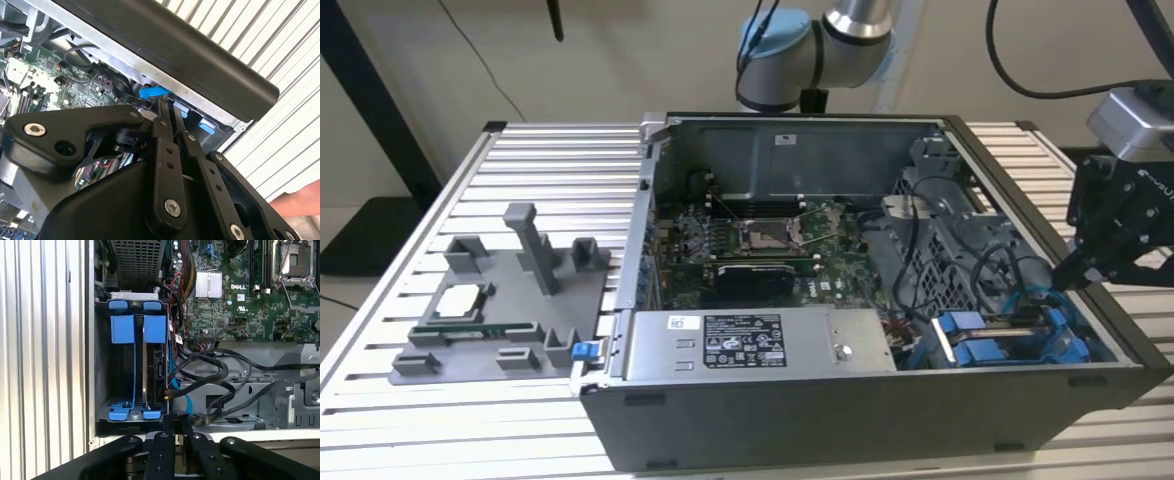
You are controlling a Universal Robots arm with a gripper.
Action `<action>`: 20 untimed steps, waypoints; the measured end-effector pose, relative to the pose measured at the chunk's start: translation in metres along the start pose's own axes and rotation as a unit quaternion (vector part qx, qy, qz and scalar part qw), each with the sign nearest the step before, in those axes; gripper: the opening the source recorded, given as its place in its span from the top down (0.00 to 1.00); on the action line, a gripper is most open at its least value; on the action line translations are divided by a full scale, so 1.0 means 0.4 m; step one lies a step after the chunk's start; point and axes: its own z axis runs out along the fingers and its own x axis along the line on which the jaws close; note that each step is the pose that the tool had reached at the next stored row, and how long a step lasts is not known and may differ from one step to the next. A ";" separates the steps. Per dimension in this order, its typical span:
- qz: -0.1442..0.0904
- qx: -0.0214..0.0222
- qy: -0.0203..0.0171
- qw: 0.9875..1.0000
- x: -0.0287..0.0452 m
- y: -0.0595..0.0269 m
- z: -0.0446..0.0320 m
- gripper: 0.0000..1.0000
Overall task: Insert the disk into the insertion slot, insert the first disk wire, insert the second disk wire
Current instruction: 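Insert the second disk wire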
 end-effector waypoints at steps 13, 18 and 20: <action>-0.001 0.015 0.000 1.000 -0.004 0.059 -0.046 1.00; -0.002 0.023 -0.001 1.000 -0.005 0.084 -0.052 1.00; -0.003 0.027 -0.001 1.000 -0.005 0.096 -0.054 1.00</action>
